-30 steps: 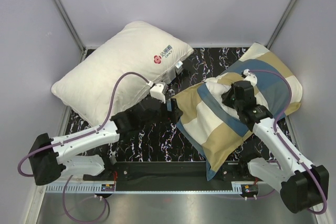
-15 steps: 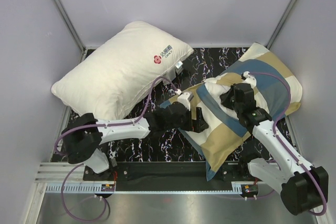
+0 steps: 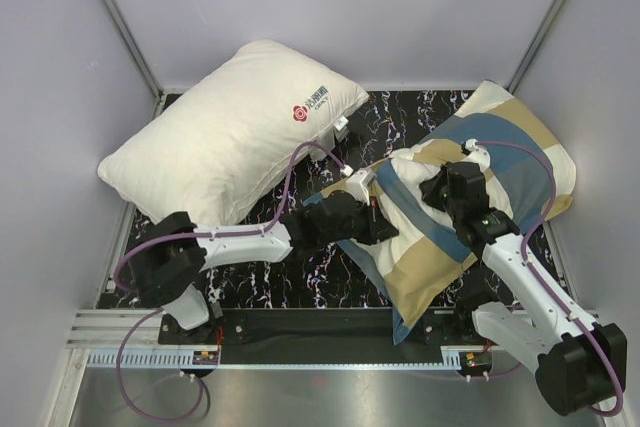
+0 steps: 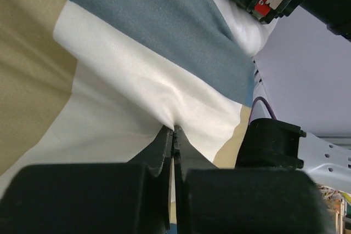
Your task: Remove the pillowcase from the pillow
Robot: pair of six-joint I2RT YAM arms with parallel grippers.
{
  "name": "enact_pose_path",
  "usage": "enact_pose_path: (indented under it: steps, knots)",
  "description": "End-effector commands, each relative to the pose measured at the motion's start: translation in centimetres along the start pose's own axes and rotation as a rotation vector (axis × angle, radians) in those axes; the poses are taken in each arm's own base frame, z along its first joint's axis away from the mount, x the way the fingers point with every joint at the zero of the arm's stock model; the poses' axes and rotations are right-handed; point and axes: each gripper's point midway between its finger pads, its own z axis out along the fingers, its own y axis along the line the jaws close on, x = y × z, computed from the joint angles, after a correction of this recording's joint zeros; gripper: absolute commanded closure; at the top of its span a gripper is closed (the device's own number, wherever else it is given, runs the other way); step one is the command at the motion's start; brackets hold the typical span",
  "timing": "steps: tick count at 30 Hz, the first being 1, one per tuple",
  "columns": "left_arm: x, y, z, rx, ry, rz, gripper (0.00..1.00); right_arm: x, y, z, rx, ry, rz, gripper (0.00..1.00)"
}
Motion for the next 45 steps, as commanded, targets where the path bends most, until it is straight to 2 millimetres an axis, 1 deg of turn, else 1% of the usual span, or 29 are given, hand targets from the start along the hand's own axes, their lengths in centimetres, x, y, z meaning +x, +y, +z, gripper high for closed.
enact_pose_path:
  steps: [1, 2, 3, 4, 6, 7, 8, 10, 12, 13, 17, 18, 25, 28, 32, 34, 37, 38, 39, 40, 41, 42, 44, 45]
  knots:
    - [-0.7, -1.3, -0.7, 0.061, -0.037, 0.020, 1.00, 2.7, -3.9, 0.0, 0.147, 0.075, -0.037, 1.00]
    - [-0.5, -0.9, -1.1, 0.048, -0.034, 0.025, 1.00, 2.5, -4.0, -0.1, 0.154, 0.068, -0.041, 1.00]
    - [-0.5, -0.7, -1.9, 0.034, -0.032, 0.030, 1.00, 2.4, -4.1, -0.1, 0.160, 0.066, -0.043, 1.00]
    - [0.1, 0.7, -2.4, -0.005, -0.029, 0.042, 1.00, 2.2, -4.4, -0.2, 0.179, 0.060, -0.053, 1.00]
    - [0.6, 2.0, -3.5, -0.043, -0.029, 0.044, 1.00, 1.8, -4.7, -0.2, 0.197, 0.055, -0.066, 1.00]
    - [1.1, 2.6, -4.6, -0.048, -0.028, 0.042, 1.00, 1.8, -4.7, -0.1, 0.201, 0.053, -0.075, 1.00]
    - [1.4, 2.9, -5.1, -0.053, -0.026, 0.040, 1.00, 1.6, -4.8, -0.1, 0.207, 0.049, -0.080, 1.00]
    - [1.8, 4.2, -6.2, -0.091, -0.040, 0.036, 1.00, 1.5, -4.9, 0.1, 0.218, 0.050, -0.086, 1.00]
    - [2.0, 4.9, -7.0, -0.112, -0.044, 0.034, 1.00, 1.5, -5.1, 0.4, 0.233, 0.053, -0.090, 1.00]
    - [2.5, 5.9, -7.3, -0.138, -0.046, 0.026, 1.00, 1.6, -5.1, 0.4, 0.236, 0.055, -0.093, 1.00]
    - [2.9, 7.8, -8.4, -0.184, -0.064, 0.006, 1.00, 1.3, -5.3, 0.2, 0.249, 0.045, -0.096, 1.00]
    - [3.3, 8.4, -8.8, -0.193, -0.062, 0.003, 1.00, 1.2, -5.3, 0.1, 0.249, 0.042, -0.099, 1.00]
    - [3.8, 10.9, -10.2, -0.250, -0.086, -0.035, 1.00, 0.9, -6.1, -0.9, 0.281, 0.034, -0.100, 1.00]
    - [3.5, 12.1, -10.7, -0.280, -0.099, -0.052, 1.00, 0.5, -6.2, -1.5, 0.289, 0.019, -0.099, 1.00]
    - [3.0, 13.0, -11.5, -0.302, -0.124, -0.070, 1.00, 0.1, -6.3, -2.2, 0.289, 0.006, -0.099, 1.00]
    - [2.5, 13.1, -11.9, -0.307, -0.140, -0.064, 1.00, 0.0, -6.1, -2.4, 0.278, 0.003, -0.092, 1.00]
    - [0.6, 12.0, -12.1, -0.317, -0.165, -0.013, 1.00, 0.2, -5.6, -2.4, 0.255, 0.008, -0.081, 1.00]
    - [0.3, 11.8, -12.1, -0.327, -0.159, 0.006, 1.00, 0.5, -5.7, -2.2, 0.255, 0.016, -0.080, 1.00]
    - [-1.4, 10.2, -11.9, -0.303, -0.184, 0.036, 1.00, 0.6, -5.6, -2.1, 0.250, 0.017, -0.076, 1.00]
    - [-2.0, 9.5, -11.7, -0.295, -0.192, 0.045, 0.94, 0.7, -5.5, -2.0, 0.244, 0.024, -0.074, 1.00]
    - [-3.5, 8.1, -11.3, -0.271, -0.212, 0.054, 0.85, 1.0, -5.6, -2.0, 0.243, 0.030, -0.072, 1.00]
    - [-4.1, 7.1, -11.0, -0.247, -0.216, 0.066, 0.56, 1.0, -5.5, -1.9, 0.238, 0.027, -0.066, 1.00]
    - [-6.0, 4.9, -9.8, -0.197, -0.238, 0.071, 0.24, 1.4, -5.5, -1.9, 0.227, 0.036, -0.062, 1.00]
    - [-6.5, 4.2, -9.3, -0.176, -0.237, 0.070, 0.07, 1.6, -5.5, -1.9, 0.222, 0.040, -0.060, 1.00]
